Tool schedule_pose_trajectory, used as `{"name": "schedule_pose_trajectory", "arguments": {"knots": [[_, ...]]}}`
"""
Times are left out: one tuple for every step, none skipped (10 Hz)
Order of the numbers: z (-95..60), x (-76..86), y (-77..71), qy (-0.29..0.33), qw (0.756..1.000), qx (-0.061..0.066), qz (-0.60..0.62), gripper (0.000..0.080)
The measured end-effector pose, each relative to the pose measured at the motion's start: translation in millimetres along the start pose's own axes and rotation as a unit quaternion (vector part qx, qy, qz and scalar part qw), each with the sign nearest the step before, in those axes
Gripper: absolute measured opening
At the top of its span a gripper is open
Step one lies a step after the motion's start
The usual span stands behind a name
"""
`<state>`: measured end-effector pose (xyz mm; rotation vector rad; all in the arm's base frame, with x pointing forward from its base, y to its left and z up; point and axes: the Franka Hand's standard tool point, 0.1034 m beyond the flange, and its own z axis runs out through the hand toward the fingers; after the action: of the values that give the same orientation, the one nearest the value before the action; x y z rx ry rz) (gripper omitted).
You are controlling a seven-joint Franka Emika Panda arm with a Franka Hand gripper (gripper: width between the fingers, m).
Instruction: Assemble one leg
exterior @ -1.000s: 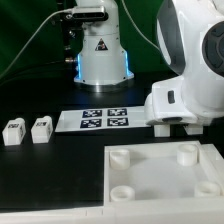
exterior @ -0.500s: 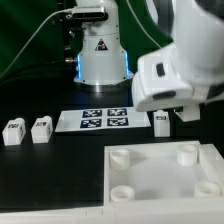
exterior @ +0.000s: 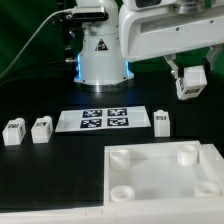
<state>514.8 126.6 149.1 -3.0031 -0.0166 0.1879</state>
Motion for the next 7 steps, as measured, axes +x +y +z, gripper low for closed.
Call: {"name": "schedule_pose_trajectory", "arguments": {"knots": [[1.5,-0.7,0.7,0.022,1.000,-0.001,-0.001,0.0293],[-1.7,11.5,2.2,0.078,0.997,-0.001,-0.007,0.0293],[-14.2,33.4,13.5,0.126,0.992,-0.004,-0.030,0.0293],[-30.5,56.3,22.9,0.151,0.988,-0.005,-0.041,0.0293],[-44.7,82.6,20.3,0.218,0.975,0.002,-0.033,0.0293],[-45.7,89.8,13.7,0.263,0.965,0.013,-0.018,0.0293],[-47.1,89.6,17.6,0.320,0.947,0.003,-0.026,0.0293]]}}
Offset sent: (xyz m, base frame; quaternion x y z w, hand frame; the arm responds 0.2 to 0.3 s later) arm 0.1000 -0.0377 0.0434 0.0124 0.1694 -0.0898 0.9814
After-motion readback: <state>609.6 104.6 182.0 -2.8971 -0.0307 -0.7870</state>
